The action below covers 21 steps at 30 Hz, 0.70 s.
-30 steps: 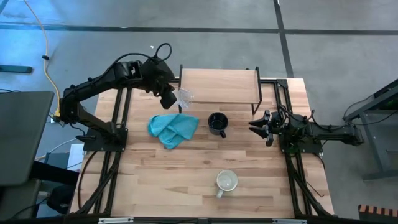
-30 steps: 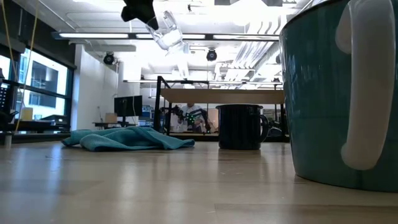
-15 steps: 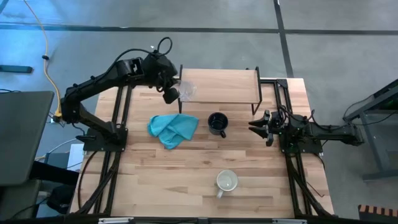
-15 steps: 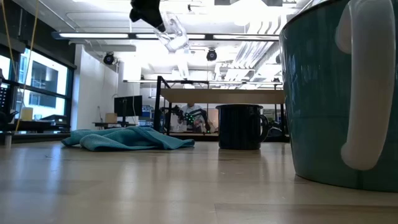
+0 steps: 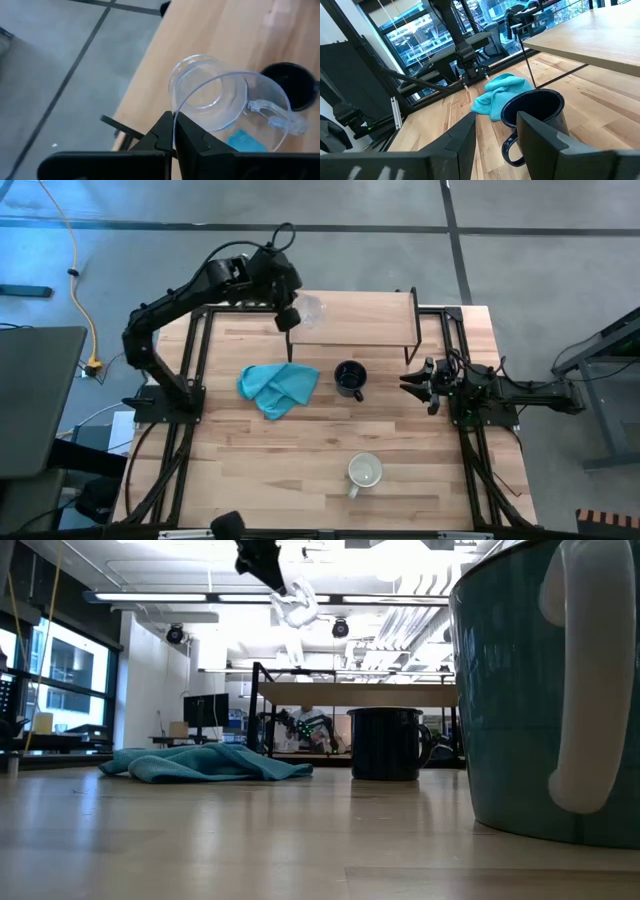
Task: Stack small to large cups/mugs on shelf
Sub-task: Put the transparent mug on the shelf
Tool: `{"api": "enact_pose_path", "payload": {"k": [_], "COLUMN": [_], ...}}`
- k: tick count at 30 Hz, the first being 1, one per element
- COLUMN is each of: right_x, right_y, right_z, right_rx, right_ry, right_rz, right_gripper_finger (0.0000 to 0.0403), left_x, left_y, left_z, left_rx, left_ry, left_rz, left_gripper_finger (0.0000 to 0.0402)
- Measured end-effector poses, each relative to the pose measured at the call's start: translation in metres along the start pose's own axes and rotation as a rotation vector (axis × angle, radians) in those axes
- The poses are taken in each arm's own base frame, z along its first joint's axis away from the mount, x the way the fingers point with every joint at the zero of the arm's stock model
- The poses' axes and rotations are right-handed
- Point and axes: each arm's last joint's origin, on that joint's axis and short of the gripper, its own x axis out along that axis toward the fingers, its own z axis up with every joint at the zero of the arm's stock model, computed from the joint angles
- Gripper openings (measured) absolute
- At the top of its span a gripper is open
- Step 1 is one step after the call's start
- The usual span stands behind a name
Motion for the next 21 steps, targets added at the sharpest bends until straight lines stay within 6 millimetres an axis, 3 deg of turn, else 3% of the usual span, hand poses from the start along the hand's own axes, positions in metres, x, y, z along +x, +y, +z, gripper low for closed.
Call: {"api": "enact_pose_path", "payload": {"k": [9, 21], "right_x": [0.0, 0.0], "right_y": [0.0, 0.0], "right_z": [0.0, 0.0], "right_rx": [0.0, 0.0], "right_ry": [0.0, 0.0], "right_rz": [0.0, 0.0], "right_gripper_finger": [0.0134, 0.0134], "left_x": [0.017, 0.043], "left_y": [0.012, 0.022], "left_z": [0.017, 0.014], "left_rx": [0.066, 0.104], "left_ry": [0.063, 0.146], "left_rz": [0.009, -0.016], "left_gripper_finger": [0.0, 0.0]}}
